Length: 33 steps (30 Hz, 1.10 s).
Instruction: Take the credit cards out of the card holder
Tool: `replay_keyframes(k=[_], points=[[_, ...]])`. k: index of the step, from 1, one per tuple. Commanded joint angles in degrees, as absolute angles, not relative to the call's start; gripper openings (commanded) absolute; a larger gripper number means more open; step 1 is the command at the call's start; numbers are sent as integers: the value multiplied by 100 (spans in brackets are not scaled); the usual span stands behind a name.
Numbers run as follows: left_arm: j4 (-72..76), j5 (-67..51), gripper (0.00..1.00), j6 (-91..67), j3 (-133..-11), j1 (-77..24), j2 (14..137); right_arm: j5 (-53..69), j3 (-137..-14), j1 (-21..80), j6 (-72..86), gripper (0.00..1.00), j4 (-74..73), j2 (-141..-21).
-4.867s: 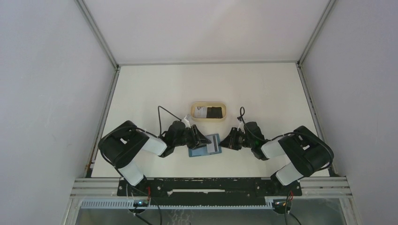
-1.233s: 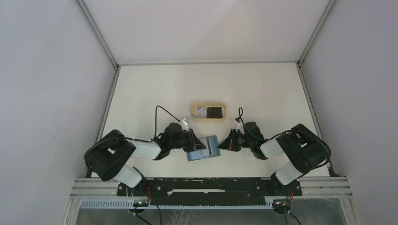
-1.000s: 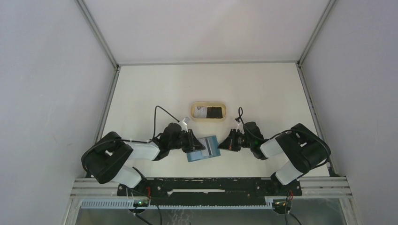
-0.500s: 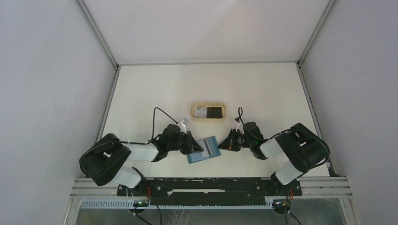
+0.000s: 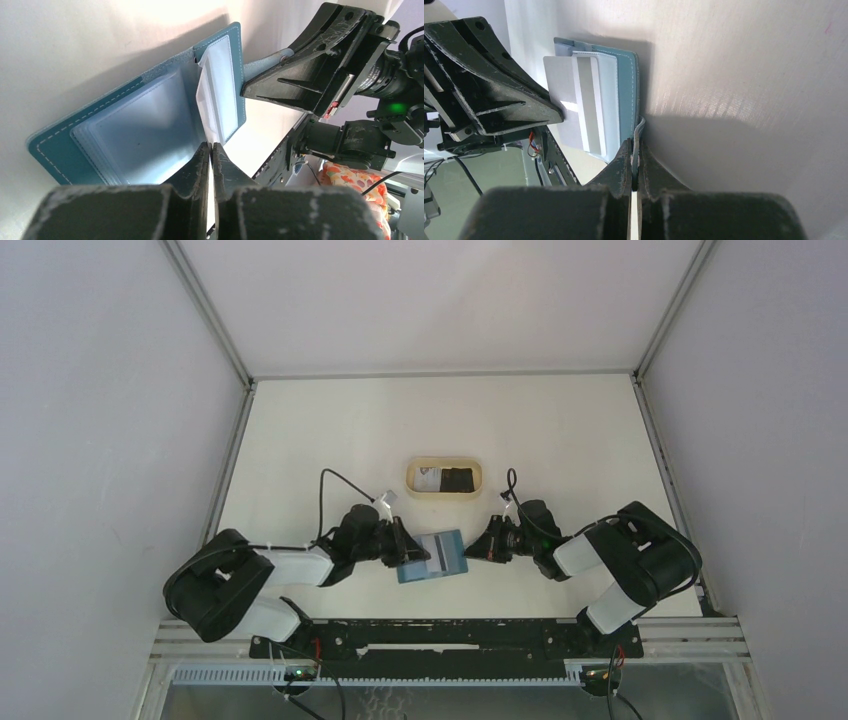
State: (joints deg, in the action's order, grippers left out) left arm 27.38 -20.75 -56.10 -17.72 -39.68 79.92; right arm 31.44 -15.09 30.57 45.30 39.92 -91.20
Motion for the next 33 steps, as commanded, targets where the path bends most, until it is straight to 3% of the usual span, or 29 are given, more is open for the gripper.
replay_keyframes(k=[1,4,21,28,33], points=[[3075,-2146,6,-5672,-1710,-3922,7809,3100,-1617,3067,4429,0,4053,-9160],[2840,-2107,0,-5641,-1679,-3911,7598,3089,-1617,3059,4425,0,4051,-9166],[343,-1637,0,-4912,-1652,-3073,5819,3249,-1606,2994,4487,0,4153,-9223],[-412,-1721,0,-4520,-2153,-2527,5027,3327,-1575,2962,4577,0,4342,-9308],[-174,-1889,0,-4315,-2857,-2186,5276,3392,-1572,2945,4629,0,4421,-9310]])
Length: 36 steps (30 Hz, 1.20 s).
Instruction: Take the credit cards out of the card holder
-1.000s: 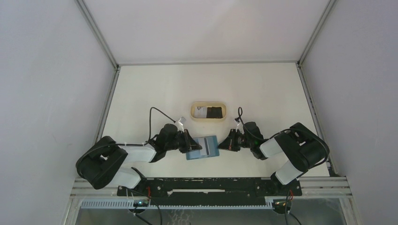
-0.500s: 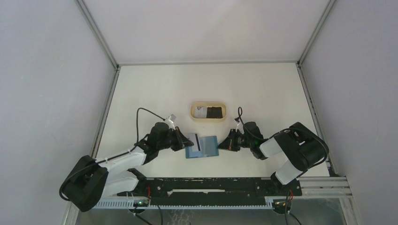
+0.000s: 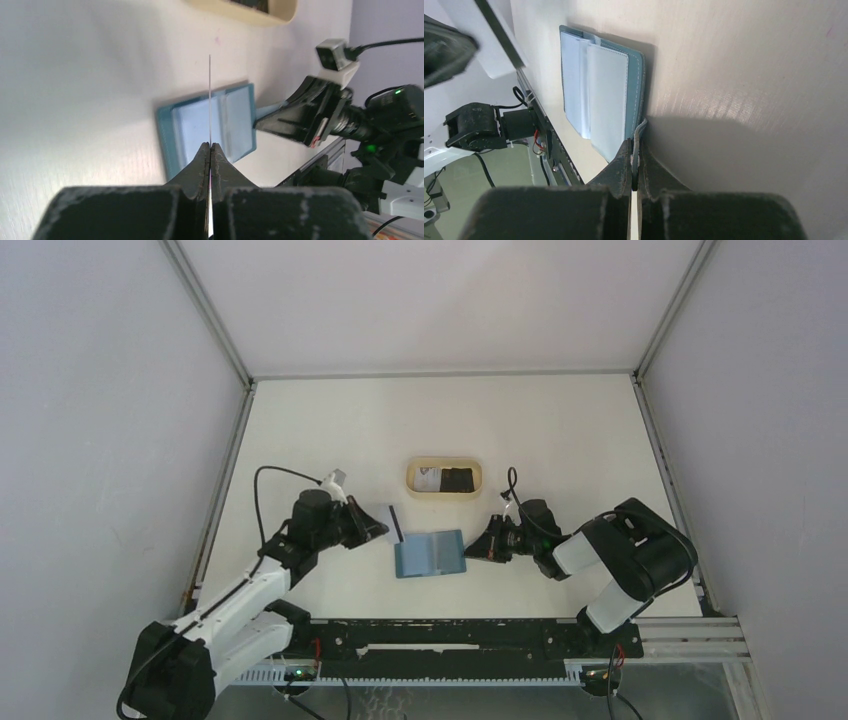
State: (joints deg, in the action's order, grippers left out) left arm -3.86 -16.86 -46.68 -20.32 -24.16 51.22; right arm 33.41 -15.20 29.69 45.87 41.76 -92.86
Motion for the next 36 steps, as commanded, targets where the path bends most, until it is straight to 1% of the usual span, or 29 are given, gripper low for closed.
replay_keyframes(k=[1,3,6,10,17,23,36], points=[[-57,-2011,0,-4282,-3020,-2140,5429,3402,-1561,2952,4631,0,4425,-9288],[220,-2306,0,-4177,-3440,-2058,5882,3401,-1541,2945,4640,0,4421,-9241],[223,-2643,0,-3916,-4263,-2014,6704,3401,-1514,2948,4649,0,4425,-9174],[209,-2783,0,-3767,-5175,-2013,7740,3398,-1475,2929,4641,0,4396,-9032],[-397,-2951,0,-3318,-6537,-2041,9200,3419,-1331,2836,4671,0,4452,-8837],[-526,-2921,0,-3244,-6744,-2165,9827,3449,-1236,2772,4697,0,4525,-8746],[-408,-2777,0,-3366,-6706,-2294,10530,3472,-1169,2682,4731,0,4601,-8718]])
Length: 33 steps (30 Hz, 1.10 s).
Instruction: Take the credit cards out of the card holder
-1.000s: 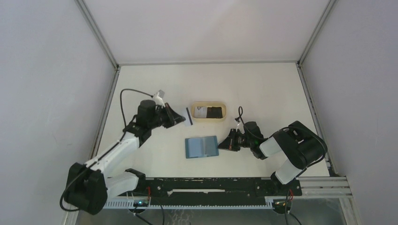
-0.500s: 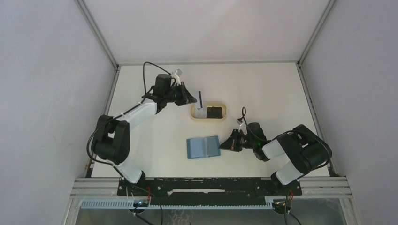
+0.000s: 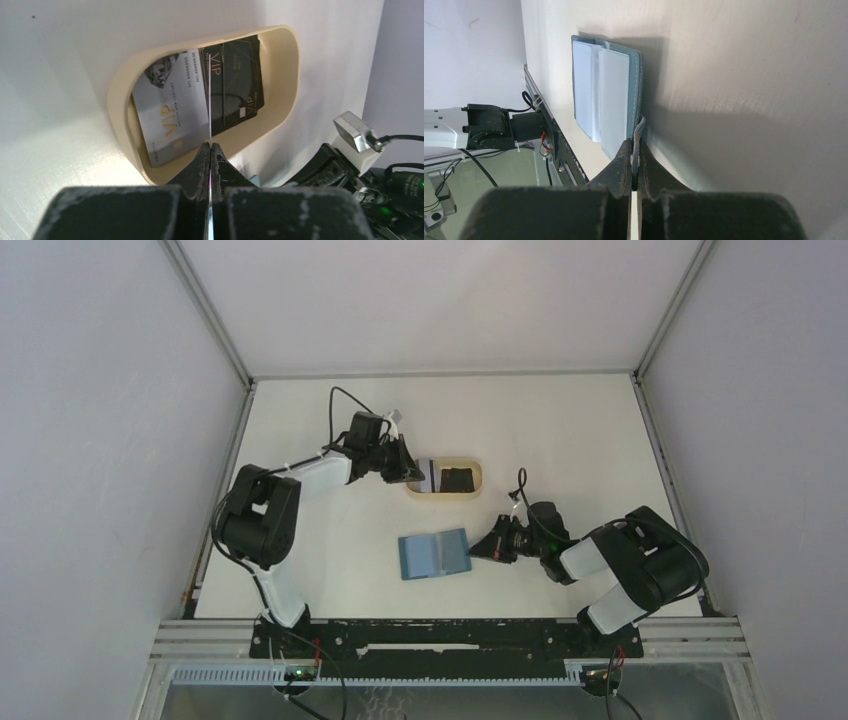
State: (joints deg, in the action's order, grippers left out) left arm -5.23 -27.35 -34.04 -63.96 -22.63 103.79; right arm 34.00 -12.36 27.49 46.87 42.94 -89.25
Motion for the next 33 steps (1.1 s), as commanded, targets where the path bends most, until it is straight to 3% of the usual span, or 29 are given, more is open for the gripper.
replay_keyframes(k=[1,10,18,27,33], points=[[-406,-2773,0,-3366,-6702,-2298,10563,3472,-1166,2667,4729,0,4591,-8704],[-797,-2383,3,-3226,-6940,-2294,10843,3472,-1177,2626,4711,0,4547,-8710],[-1281,-1517,32,-2963,-7112,-2260,10584,3463,-1216,2610,4667,0,4457,-8748],[-1938,-659,43,-2584,-7435,-2250,9751,3471,-1326,2578,4587,0,4258,-8780],[-1948,-538,54,-2599,-7190,-2253,8732,3417,-1624,2525,4280,0,3361,-8209]])
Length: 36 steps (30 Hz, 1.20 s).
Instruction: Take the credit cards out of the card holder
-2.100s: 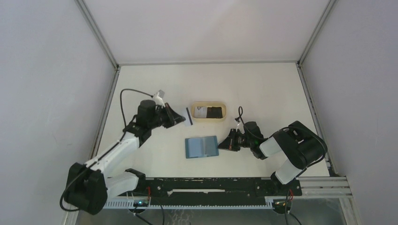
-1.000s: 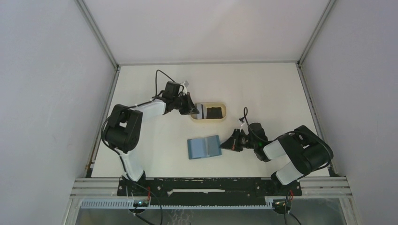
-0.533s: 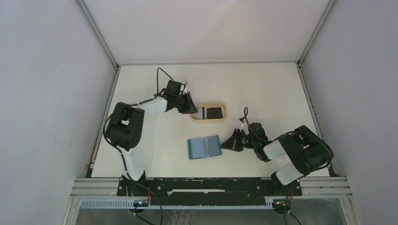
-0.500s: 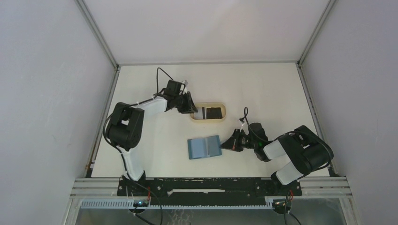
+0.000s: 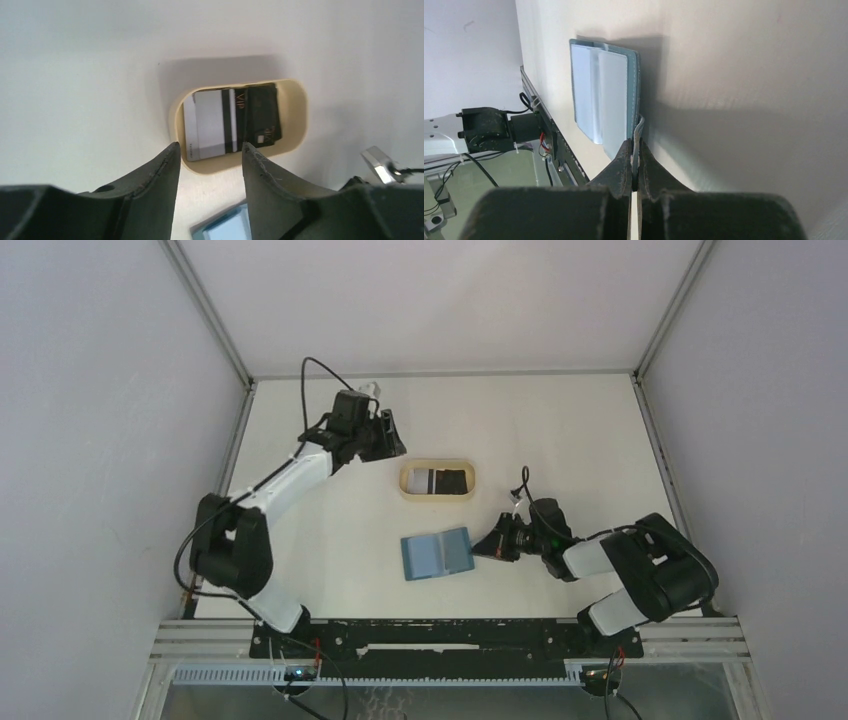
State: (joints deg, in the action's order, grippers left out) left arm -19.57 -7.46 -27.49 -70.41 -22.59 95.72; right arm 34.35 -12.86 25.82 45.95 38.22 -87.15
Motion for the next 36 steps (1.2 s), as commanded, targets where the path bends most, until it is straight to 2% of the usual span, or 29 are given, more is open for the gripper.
replay_keyframes(k=[1,7,14,28,36], points=[[-1919,-585,57,-2632,-7066,-2255,8574,3409,-1702,2527,4241,0,3200,-8073],[-1461,-767,61,-2902,-5978,-2253,7722,3488,-2177,2557,4108,0,2269,-7584],[-940,-1107,61,-3040,-4876,-2259,7331,3293,-2635,2955,4004,0,1607,-7403],[-156,-1722,62,-3243,-3631,-2257,6638,2937,-3594,4050,3928,4,873,-7907],[-113,-1620,62,-3374,-3346,-2251,6400,1592,-4400,5109,3427,4,-299,-8004]])
